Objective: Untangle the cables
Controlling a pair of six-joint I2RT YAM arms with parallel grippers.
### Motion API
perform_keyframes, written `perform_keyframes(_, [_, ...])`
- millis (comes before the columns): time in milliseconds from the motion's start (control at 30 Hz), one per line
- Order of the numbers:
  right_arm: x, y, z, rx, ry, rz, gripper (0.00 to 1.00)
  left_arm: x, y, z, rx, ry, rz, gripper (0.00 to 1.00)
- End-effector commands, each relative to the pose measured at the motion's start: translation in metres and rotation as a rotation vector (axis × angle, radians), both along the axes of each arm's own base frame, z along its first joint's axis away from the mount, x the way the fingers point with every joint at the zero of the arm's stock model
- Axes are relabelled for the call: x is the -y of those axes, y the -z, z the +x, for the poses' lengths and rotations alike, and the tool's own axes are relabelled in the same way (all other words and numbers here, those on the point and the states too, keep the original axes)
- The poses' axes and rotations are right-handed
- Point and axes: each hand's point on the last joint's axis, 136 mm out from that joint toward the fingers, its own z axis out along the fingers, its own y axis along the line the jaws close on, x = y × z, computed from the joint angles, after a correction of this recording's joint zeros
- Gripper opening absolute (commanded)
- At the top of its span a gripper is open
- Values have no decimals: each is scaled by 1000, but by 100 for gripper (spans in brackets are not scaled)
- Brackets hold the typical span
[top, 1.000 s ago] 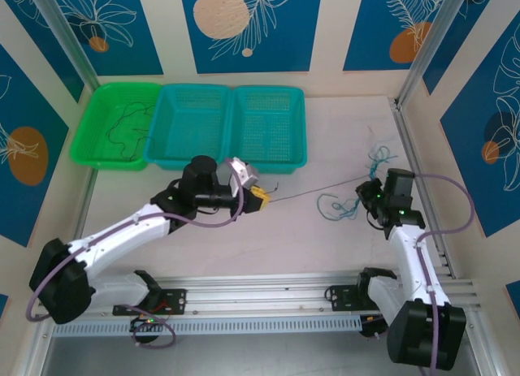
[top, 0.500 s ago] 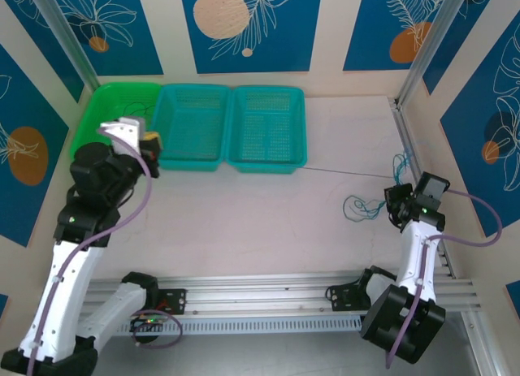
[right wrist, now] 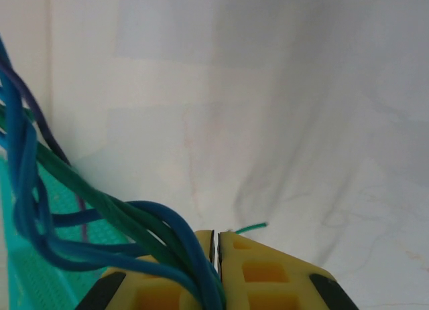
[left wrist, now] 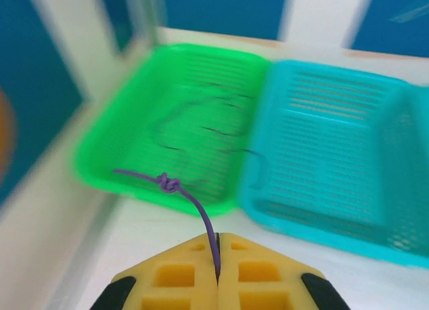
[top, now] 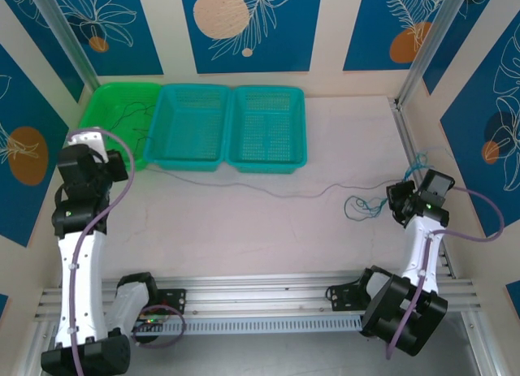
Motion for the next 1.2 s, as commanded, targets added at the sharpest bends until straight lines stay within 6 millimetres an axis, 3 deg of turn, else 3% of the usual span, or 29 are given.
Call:
perform_keyframes(0, [-48, -48, 27, 207, -298, -2, 0, 97, -8, 5, 124, 517, -284, 0])
perform_keyframes(67, [-82, -63, 31, 237, -436, -27, 0, 138, -4, -4, 167, 707, -364, 13])
perform_keyframes(167, [-121, -82, 32, 251, -570, -75, 0, 175, 33, -20, 120, 808, -265, 30])
perform_keyframes(233, [-139, -94, 33, 272, -623, -88, 0, 181, 47, -23, 59, 795, -238, 55])
perform_keyframes(300, [-155, -107, 34, 301, -674, -93, 0, 174, 55, -19, 27, 717, -189, 87])
perform_keyframes(333, [-160, -112, 35, 308, -692, -96, 0, 166, 58, -15, 13, 659, -170, 94])
perform_keyframes(367, [-164, -118, 35, 312, -714, -100, 0, 165, 56, -15, 12, 646, -162, 95])
perform_keyframes(433, [-174, -132, 35, 328, -762, -103, 0, 184, 45, -20, 49, 725, -200, 95])
perform_keyframes(600, [-205, -176, 23, 461, -984, -103, 0, 280, 10, -51, 230, 1101, -216, 94])
perform_keyframes(733, [-223, -202, 5, 505, -1103, -139, 0, 335, 3, -52, 263, 1268, -113, 94])
perform_keyframes(1000, [-255, -239, -38, 604, -1323, -116, 0, 400, -5, -9, 339, 1428, -52, 94])
perform_keyframes(1067, [-258, -237, -40, 584, -1341, -122, 0, 411, -11, -6, 359, 1464, -55, 94])
perform_keyframes(1167, [-264, -237, -41, 573, -1360, -115, 0, 433, -12, -18, 359, 1557, -13, 94])
